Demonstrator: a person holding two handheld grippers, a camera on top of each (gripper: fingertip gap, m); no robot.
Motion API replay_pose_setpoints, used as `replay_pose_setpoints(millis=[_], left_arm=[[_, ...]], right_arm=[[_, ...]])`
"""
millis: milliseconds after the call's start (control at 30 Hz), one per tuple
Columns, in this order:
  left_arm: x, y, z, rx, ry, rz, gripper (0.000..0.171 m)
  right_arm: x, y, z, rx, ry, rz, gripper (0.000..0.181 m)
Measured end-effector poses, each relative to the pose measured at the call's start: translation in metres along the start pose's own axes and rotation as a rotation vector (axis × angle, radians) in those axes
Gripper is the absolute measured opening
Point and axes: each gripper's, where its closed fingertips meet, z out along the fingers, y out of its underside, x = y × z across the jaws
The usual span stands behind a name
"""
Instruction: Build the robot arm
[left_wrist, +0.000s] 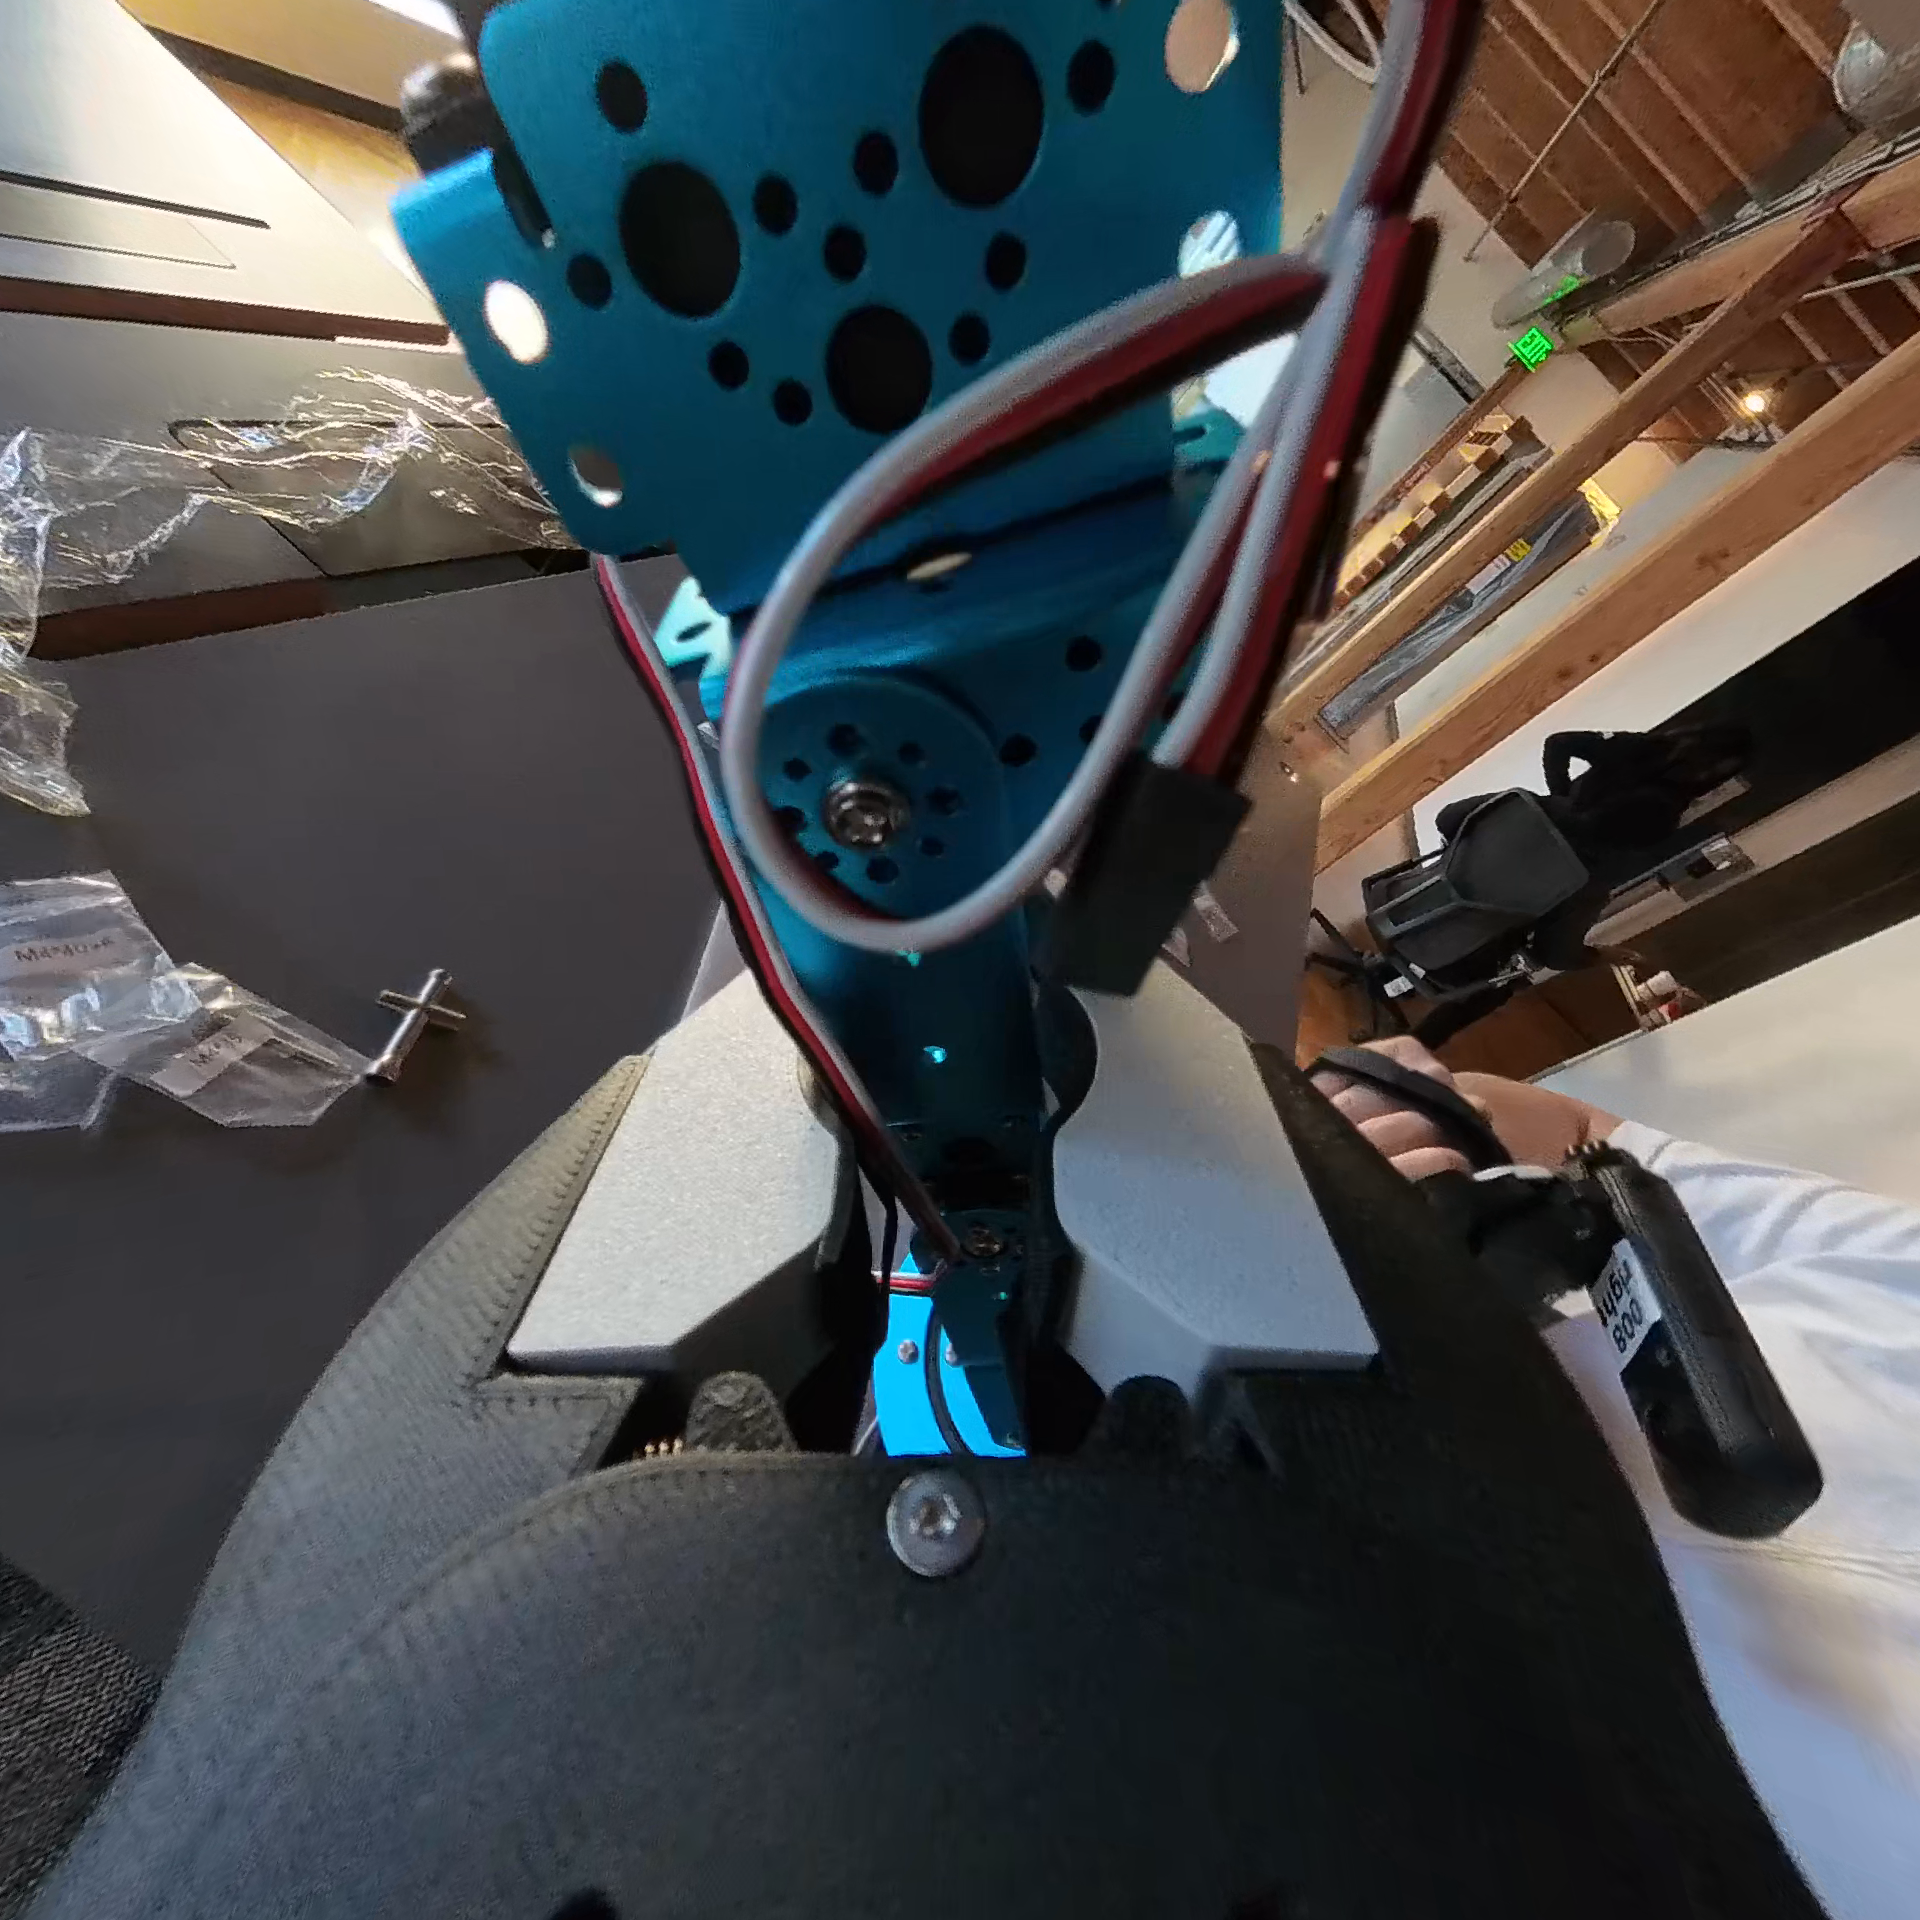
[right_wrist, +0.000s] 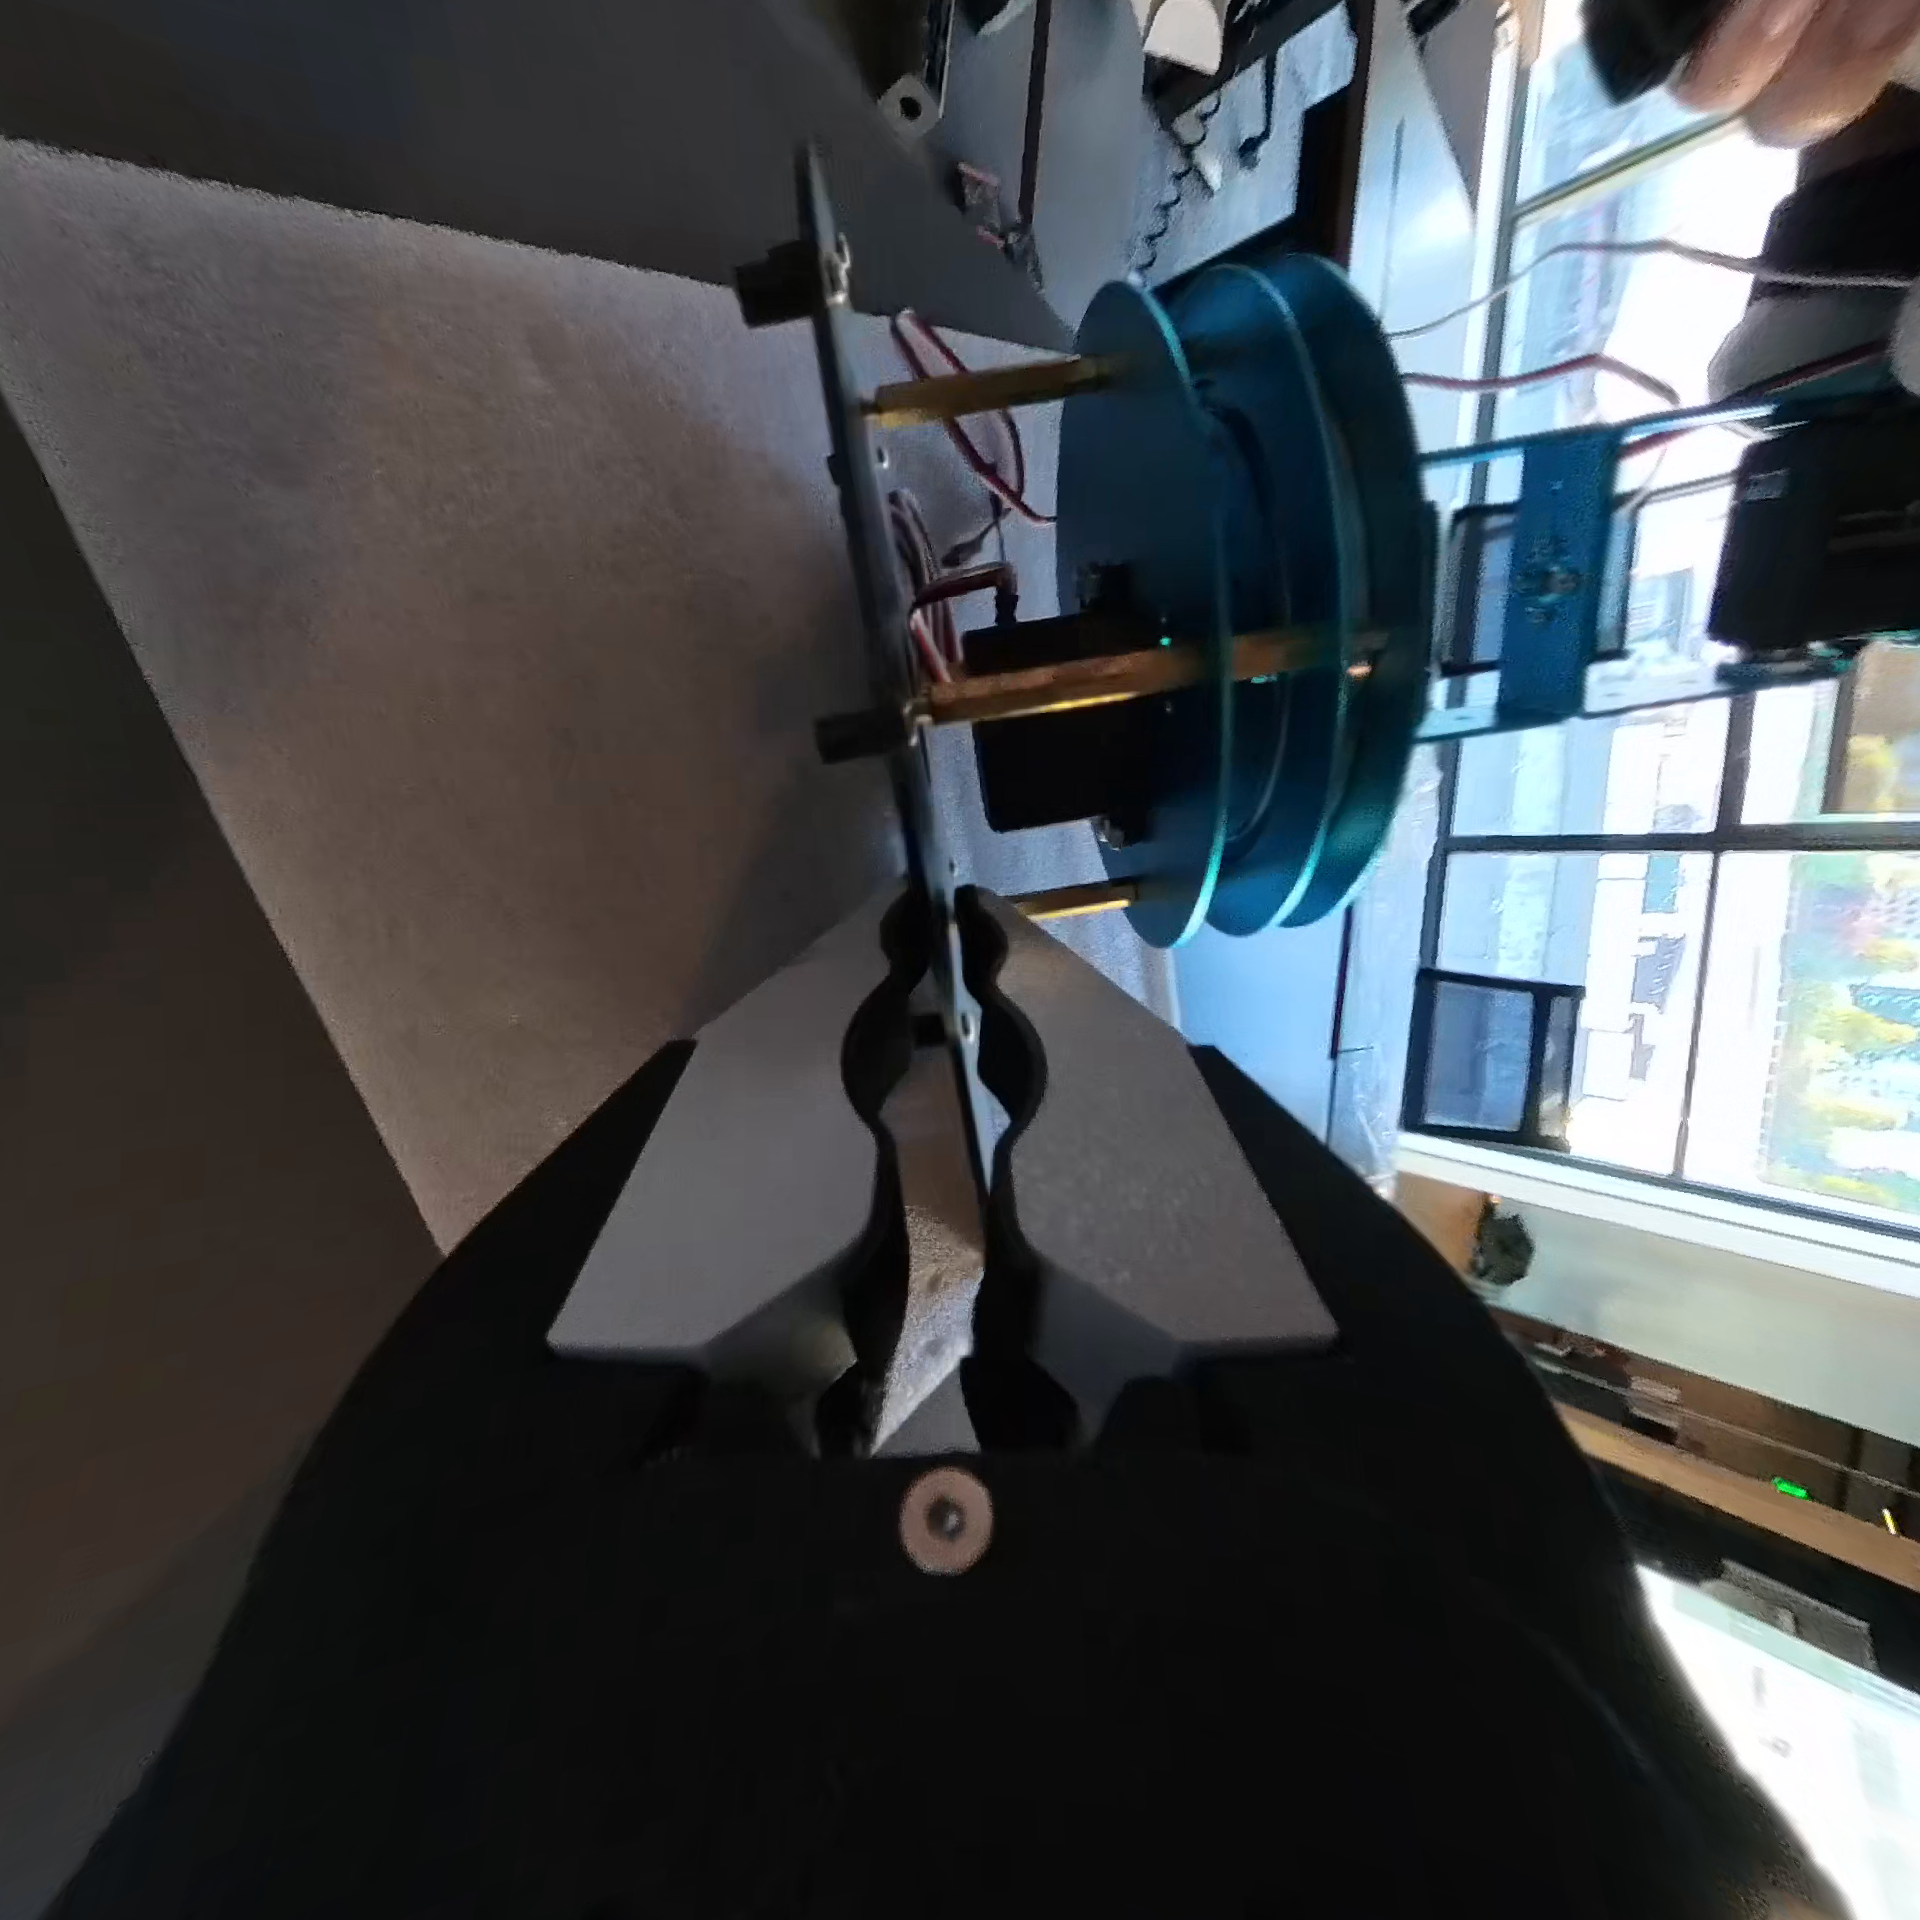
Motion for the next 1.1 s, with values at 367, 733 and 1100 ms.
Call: replay_pose_setpoints(millis=[367,733,1100], left_arm=[[-0.009,-0.001,0.008,-0.028,0.027,-0.056,0.026],[-0.024,-0.002,0.005,-0.022,0.060,-0.126,0.026],[-0.034,0.001,0.012,-0.036,0.093,-0.196,0.026]], right_arm=[[0.000,-0.001,0.010,-0.080,-0.046,0.042,0.001],[0.008,-0.004,0.011,-0.120,-0.144,0.098,0.000],[0.010,-0.006,0.008,-0.147,-0.197,0.138,0.000]])
